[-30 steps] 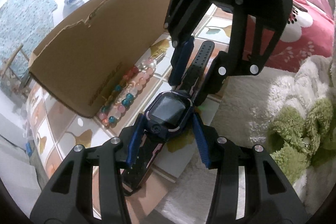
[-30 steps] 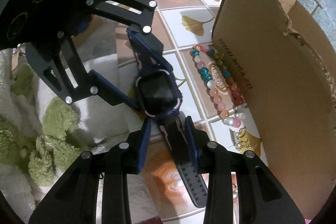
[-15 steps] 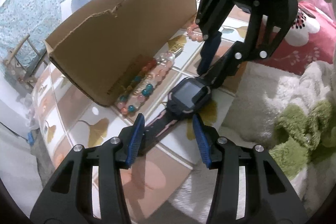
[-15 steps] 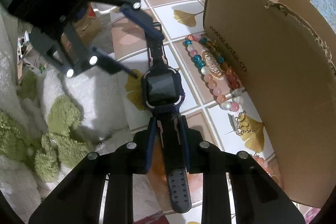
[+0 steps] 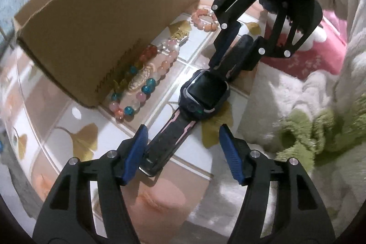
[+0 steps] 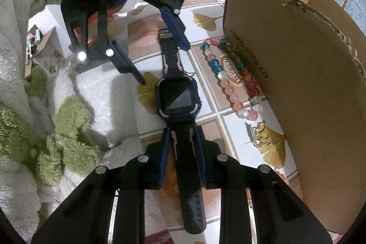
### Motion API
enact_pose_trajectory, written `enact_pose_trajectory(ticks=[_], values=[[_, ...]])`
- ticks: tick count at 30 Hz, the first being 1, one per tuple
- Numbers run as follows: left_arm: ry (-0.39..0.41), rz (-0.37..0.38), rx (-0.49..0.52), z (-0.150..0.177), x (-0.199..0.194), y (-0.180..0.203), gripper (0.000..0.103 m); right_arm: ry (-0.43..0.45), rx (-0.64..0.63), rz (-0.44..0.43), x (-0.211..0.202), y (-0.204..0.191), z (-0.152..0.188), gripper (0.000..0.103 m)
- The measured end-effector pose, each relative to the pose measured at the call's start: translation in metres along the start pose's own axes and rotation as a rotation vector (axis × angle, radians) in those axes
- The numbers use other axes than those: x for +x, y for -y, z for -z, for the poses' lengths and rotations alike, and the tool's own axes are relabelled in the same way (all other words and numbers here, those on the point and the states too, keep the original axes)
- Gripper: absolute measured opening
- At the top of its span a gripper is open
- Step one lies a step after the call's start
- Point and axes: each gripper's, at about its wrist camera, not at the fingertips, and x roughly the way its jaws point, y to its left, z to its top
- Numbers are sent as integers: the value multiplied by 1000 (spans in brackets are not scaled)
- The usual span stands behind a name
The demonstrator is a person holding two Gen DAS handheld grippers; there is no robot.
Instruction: Organize jewelry
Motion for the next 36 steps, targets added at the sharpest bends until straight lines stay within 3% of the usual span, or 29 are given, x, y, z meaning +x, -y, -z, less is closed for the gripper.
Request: enact_pose_trajectory(ticks=[7,10,12,14,31,36], values=[[-25,12,-3,15,-6,20,59,3,2,19,-8,3,8,25],[-24,-50,22,12,-4,26,48,-5,-10,22,-6,5,6,25],[-19,-86,29,10,-3,25,33,-12,-16,20,-6,6,5,25],[-21,-79,24,7,-2,22,28,-20,-20,19,-6,6,5,26],[-82,-47,213,-23,15,31,25,-62,-59,6,2,-7,-8,28],[-91,-100,300,-25,16,47,23,-83,-69,9,2,-11,-10,28]])
